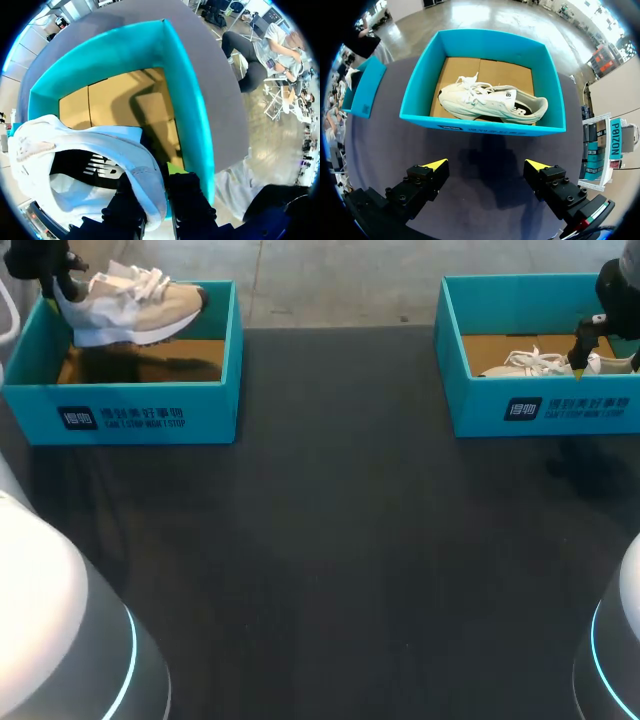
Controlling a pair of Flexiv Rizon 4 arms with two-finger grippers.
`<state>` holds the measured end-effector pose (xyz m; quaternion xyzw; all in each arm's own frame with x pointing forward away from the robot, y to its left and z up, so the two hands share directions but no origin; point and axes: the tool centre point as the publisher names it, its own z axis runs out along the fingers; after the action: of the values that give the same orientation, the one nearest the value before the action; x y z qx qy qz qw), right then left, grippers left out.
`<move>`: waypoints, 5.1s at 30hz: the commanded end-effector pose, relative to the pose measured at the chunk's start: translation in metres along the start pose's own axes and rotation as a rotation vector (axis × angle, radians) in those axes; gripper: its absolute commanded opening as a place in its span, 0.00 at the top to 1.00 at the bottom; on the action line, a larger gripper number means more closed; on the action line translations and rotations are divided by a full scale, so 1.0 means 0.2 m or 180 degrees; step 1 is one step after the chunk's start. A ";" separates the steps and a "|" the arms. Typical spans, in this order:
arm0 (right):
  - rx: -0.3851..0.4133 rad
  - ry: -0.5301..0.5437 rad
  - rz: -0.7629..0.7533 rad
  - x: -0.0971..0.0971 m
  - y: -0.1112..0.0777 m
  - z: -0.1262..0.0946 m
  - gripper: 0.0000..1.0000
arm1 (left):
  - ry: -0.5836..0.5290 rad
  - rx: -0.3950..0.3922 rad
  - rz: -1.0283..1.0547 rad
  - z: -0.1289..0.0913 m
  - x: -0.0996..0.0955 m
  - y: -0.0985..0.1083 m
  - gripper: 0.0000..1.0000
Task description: Take the shoe out of the shoebox, open the shoe tongue, remove and reinsert the insole, then place the shoe into the shoebox
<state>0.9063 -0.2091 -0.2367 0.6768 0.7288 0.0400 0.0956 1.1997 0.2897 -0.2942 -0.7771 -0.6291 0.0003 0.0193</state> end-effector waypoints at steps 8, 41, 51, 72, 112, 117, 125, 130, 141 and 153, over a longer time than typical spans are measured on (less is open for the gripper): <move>-0.0002 0.0002 0.0000 0.00 0.00 0.00 0.00 | 0.0135 -0.0174 -0.0033 -0.24 -0.03 -0.14 1.00; -0.0002 0.0002 0.0000 0.00 0.00 0.00 0.00 | 0.0319 -0.0407 -0.0149 -0.46 -0.04 -0.25 1.00; -0.0002 0.0002 0.0000 0.00 0.00 0.00 0.00 | 0.0319 -0.0407 -0.0149 -0.46 -0.04 -0.25 1.00; -0.0002 0.0002 0.0000 0.00 0.00 0.00 0.00 | 0.0496 -0.0543 -0.0256 -0.66 -0.32 -0.36 1.00; -0.0002 0.0002 0.0000 0.00 0.00 0.00 0.00 | 0.0674 -0.0527 -0.0073 -0.83 -1.00 -0.65 1.00; -0.0002 0.0002 0.0000 0.00 0.00 0.00 0.00 | 0.0665 -0.0533 -0.0109 -0.83 -1.09 -0.72 1.00; -0.0002 0.0002 0.0000 0.00 0.00 0.00 0.00 | 0.0645 -0.0480 -0.0148 -0.82 -1.24 -0.85 1.00; -0.0002 0.0002 0.0000 0.00 0.00 0.00 0.00 | 0.0629 -0.0439 -0.0149 -0.81 -1.34 -0.94 1.00; -0.0002 0.0002 0.0000 0.00 0.00 0.00 0.00 | 0.0581 -0.0375 -0.0178 -0.78 -1.58 -1.14 1.00; -0.0002 0.0002 0.0000 0.00 0.00 0.00 0.00 | 0.0561 -0.0347 -0.0110 -0.78 -1.74 -1.31 1.00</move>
<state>0.9063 -0.2091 -0.2367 0.6768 0.7288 0.0400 0.0956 0.8835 -0.0015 -0.1415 -0.7635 -0.6370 -0.0995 0.0386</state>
